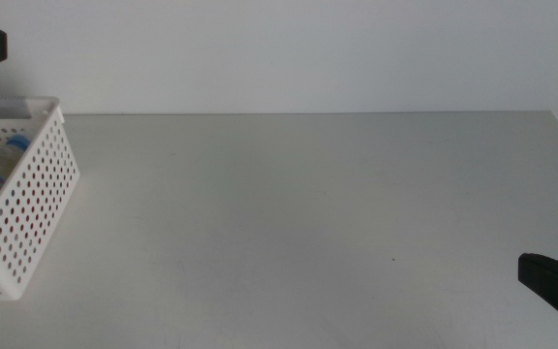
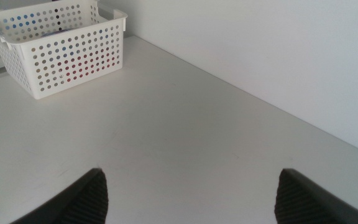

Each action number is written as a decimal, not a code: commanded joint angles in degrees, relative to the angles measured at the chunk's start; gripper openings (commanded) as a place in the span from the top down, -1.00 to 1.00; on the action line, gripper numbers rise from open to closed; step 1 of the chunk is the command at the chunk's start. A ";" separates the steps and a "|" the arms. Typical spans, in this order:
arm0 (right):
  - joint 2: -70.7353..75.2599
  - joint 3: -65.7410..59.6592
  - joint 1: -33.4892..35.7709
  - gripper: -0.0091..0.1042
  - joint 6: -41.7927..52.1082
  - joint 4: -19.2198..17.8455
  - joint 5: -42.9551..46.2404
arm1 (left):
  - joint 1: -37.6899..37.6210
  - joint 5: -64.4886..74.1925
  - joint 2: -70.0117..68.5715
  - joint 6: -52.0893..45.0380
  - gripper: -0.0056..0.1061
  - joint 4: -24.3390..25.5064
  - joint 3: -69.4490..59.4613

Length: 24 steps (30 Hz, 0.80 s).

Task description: Use arms to grab the bottles and put them into the dustbin to the left of the table.

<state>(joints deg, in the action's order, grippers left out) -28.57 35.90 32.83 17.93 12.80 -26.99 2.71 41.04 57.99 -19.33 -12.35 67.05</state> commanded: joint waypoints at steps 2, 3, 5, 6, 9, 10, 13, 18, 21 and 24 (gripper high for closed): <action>0.34 1.29 -1.52 -0.66 0.70 -0.15 3.97 | -0.41 -4.11 -0.92 0.58 -0.77 -1.52 1.61; 0.34 1.29 -2.79 -0.66 0.70 -0.56 3.90 | -0.41 -4.11 -0.92 0.58 -0.77 -1.52 1.61; 0.34 1.29 -6.73 -0.66 0.70 -0.74 3.96 | -0.35 -4.11 -0.92 0.58 -0.77 -1.52 1.61; 0.34 1.29 -9.11 -0.66 0.70 -0.74 3.96 | -0.35 -4.11 -0.92 0.58 -0.77 -1.46 1.61; 0.34 1.29 -15.64 -0.66 0.70 -0.74 3.96 | -0.35 -4.11 -0.92 0.58 -0.77 -1.61 1.51; 0.34 1.29 -17.34 -0.66 0.70 -0.74 3.96 | -0.35 -4.29 -0.92 0.58 -0.77 -1.44 1.22; 0.89 1.24 -23.09 -0.66 0.70 -0.87 3.96 | -0.35 -5.01 -3.14 0.58 -0.77 -1.32 -1.00; 5.58 -2.47 -30.76 -0.66 0.70 -2.04 4.70 | -0.40 -5.45 -9.50 0.58 -0.77 -1.19 -8.27; 10.56 -7.42 -34.61 -0.66 0.70 -1.46 4.64 | -3.45 -5.88 -15.52 0.58 -0.77 1.62 -13.48; 16.42 -13.45 -37.97 -0.66 0.70 -0.96 4.40 | -8.88 -5.67 -22.66 0.58 -0.77 5.15 -19.21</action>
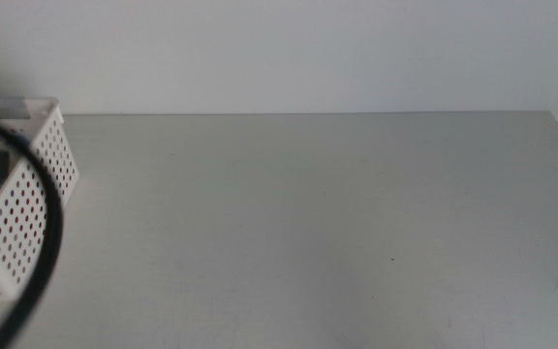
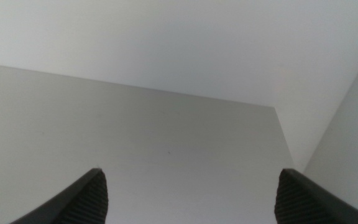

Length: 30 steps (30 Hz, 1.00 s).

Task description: Use arms to grab the bottles and put them into the dustbin to the left of the table.

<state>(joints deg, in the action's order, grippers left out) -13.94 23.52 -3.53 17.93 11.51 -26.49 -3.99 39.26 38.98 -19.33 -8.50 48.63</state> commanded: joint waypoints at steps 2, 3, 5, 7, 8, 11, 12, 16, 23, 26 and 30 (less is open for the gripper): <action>5.63 -4.13 -2.54 -0.66 0.70 0.13 3.34 | -4.31 -3.96 -8.17 0.58 -0.77 3.05 -5.18; 7.35 -5.59 -2.80 -0.66 0.70 0.05 3.22 | -4.83 -4.01 -10.53 0.58 -0.77 4.04 -7.38; 9.95 -7.60 -2.79 -0.66 0.70 -0.77 3.22 | -4.75 -4.13 -14.91 0.58 -0.77 5.00 -11.79; 11.93 -9.04 -2.79 -0.66 0.70 -2.23 3.22 | -3.94 -4.93 -18.43 0.58 -0.77 4.76 -15.74; 12.67 -9.66 -2.79 -0.66 0.70 -3.28 3.29 | -3.21 -5.75 -20.23 0.58 -0.77 4.36 -17.94; 13.26 -11.25 -2.79 -0.66 0.70 -5.41 3.36 | -0.36 -8.74 -25.25 0.58 -0.77 2.35 -24.07; 13.26 -11.58 -2.79 -0.66 0.70 -5.47 3.23 | 0.37 -9.56 -26.49 0.58 -0.77 1.39 -25.73; 13.26 -13.27 -2.79 -0.66 0.70 -5.48 3.73 | 2.98 -13.11 -31.54 0.58 -0.77 -4.61 -33.38; 13.28 -19.22 -2.79 -0.66 0.70 -5.22 3.68 | 3.63 -15.26 -39.02 0.58 -0.77 -6.13 -42.35; 14.23 -21.52 -2.79 -0.66 1.24 -5.28 3.83 | 3.63 -16.52 -41.27 0.58 -0.77 -6.13 -45.69; 15.97 -23.56 -2.79 -0.66 1.43 -5.28 4.24 | 4.64 -18.03 -41.21 0.58 -0.77 -5.93 -48.69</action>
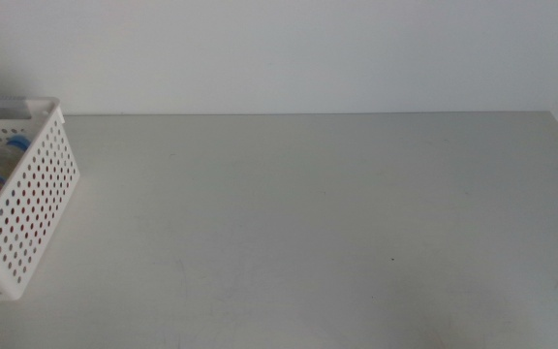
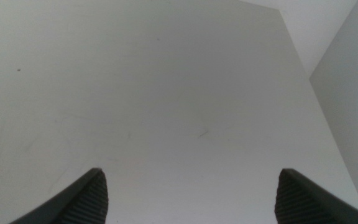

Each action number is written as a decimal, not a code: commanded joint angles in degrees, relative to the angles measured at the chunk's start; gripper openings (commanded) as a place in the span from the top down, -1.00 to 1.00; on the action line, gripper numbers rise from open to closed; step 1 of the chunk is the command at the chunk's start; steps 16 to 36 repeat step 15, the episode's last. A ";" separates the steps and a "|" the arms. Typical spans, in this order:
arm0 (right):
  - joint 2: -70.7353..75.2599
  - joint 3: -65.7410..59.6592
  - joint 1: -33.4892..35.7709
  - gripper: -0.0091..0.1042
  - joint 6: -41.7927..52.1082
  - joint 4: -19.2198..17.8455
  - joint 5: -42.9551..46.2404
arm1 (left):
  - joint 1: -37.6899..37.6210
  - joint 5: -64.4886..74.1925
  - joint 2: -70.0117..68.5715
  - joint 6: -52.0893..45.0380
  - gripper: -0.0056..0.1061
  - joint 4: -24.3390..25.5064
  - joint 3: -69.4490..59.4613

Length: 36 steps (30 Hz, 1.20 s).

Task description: Use arms to grab the bottles and put them into the dustbin to the left of the table.

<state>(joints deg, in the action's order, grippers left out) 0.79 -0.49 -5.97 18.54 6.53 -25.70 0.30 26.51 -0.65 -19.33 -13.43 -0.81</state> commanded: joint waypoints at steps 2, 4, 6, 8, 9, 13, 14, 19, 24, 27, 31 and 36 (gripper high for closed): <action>1.24 -0.15 -0.34 -0.66 0.76 -0.23 4.51 | 0.82 -5.90 -1.57 0.58 -0.77 -1.07 -0.17; 1.24 -0.15 -0.34 -0.66 0.76 -0.28 4.65 | 1.07 -6.43 -1.57 0.58 -0.77 -1.12 -0.67; 1.24 -0.21 -0.34 -0.66 0.76 -0.28 4.71 | 1.07 -6.75 -1.57 0.58 -0.77 -1.12 -0.67; 1.24 -0.21 -0.34 -0.66 0.76 -0.28 4.71 | 1.07 -6.94 -1.57 0.58 -0.77 -1.12 -0.67; 1.24 -0.21 -0.34 -0.66 0.76 -0.28 4.76 | 1.07 -7.34 -1.57 0.58 -0.77 -1.12 -0.79; 1.24 -0.21 -0.34 -0.66 0.76 -0.28 4.89 | 1.07 -8.45 -1.57 0.58 -0.77 -1.12 -0.93; 1.24 -0.21 -0.34 -0.66 0.76 -0.28 4.89 | 1.07 -8.45 -1.57 0.58 -0.77 -1.12 -0.93; 1.24 -0.21 -0.34 -0.66 0.76 -0.28 4.89 | 1.07 -8.39 -1.57 0.58 -0.77 -1.12 -0.91; 1.24 -0.21 -0.34 -0.66 0.76 -0.28 4.89 | 1.07 -8.39 -1.57 0.58 -0.77 -1.12 -0.91; 1.24 -0.21 -0.34 -0.66 0.76 -0.28 4.89 | 1.07 -8.39 -1.57 0.58 -0.77 -1.12 -0.91; 1.24 -0.21 -0.34 -0.66 0.76 -0.28 4.89 | 1.07 -8.39 -1.57 0.58 -0.77 -1.12 -0.91; 1.24 -0.21 -0.34 -0.66 0.76 -0.28 4.89 | 1.07 -8.39 -1.57 0.58 -0.77 -1.12 -0.91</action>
